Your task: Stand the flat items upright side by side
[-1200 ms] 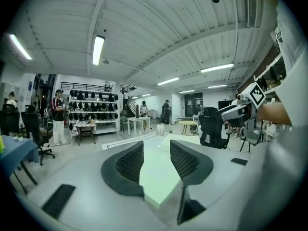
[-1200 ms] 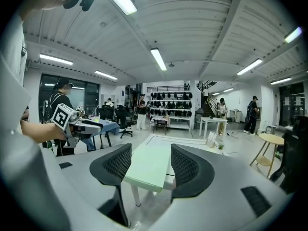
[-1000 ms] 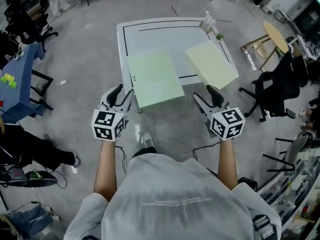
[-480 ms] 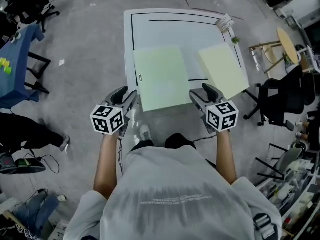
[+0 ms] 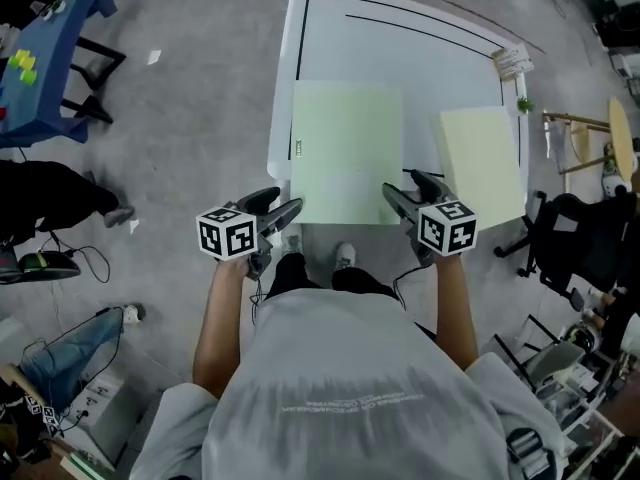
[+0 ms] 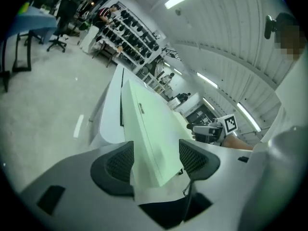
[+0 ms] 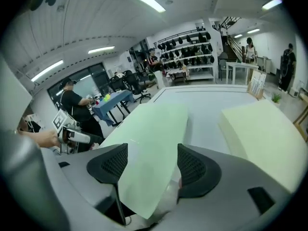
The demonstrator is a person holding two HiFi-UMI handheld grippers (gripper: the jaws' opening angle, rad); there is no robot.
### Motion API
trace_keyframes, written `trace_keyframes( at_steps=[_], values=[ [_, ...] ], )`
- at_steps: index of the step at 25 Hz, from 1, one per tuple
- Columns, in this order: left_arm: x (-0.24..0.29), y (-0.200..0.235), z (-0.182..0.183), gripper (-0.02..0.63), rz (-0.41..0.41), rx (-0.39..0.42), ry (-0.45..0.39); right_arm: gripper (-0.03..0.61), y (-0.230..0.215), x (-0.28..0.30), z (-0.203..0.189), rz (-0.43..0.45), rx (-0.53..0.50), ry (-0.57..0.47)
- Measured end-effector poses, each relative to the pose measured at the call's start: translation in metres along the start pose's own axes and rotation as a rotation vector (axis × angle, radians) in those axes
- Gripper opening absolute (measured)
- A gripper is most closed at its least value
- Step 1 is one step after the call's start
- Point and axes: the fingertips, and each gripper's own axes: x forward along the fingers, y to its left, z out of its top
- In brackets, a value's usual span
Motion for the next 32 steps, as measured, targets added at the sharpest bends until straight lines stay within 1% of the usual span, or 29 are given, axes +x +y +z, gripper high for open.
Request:
trace_keyframes(
  at_steps=[2,4,7,9,11,14,18,20,24,32],
  values=[
    [0.007,0.007,-0.011,0.319,-0.034,-0.067,0.013,0.35,-0.008,0.014,-0.004,0.03,0.031,0.032],
    [0.012,0.011,-0.019,0.327,-0.076,-0.127,0.01,0.366,-0.012,0.025,-0.012,0.053,0.04,0.073],
    [0.017,0.015,-0.025,0.331,-0.118,-0.169,0.008,0.372,-0.014,0.038,-0.019,0.083,0.046,0.117],
    [0.022,0.017,-0.027,0.333,-0.147,-0.178,0.015,0.375,-0.012,0.048,-0.02,0.107,0.056,0.137],
    [0.028,0.02,-0.027,0.337,-0.171,-0.185,0.026,0.377,-0.014,0.054,-0.024,0.112,0.06,0.153],
    [0.039,0.024,-0.029,0.337,-0.198,-0.189,0.062,0.379,-0.017,0.056,-0.03,0.117,0.087,0.169],
    [0.049,0.024,-0.03,0.336,-0.243,-0.188,0.116,0.38,-0.017,0.06,-0.034,0.13,0.136,0.155],
    [0.051,0.024,-0.031,0.336,-0.261,-0.186,0.144,0.38,-0.017,0.059,-0.034,0.133,0.143,0.14],
    [0.05,0.025,-0.028,0.336,-0.269,-0.186,0.178,0.38,-0.016,0.058,-0.033,0.128,0.143,0.113],
    [0.046,0.023,-0.023,0.334,-0.279,-0.169,0.193,0.38,-0.017,0.059,-0.031,0.126,0.152,0.094]
  ],
)
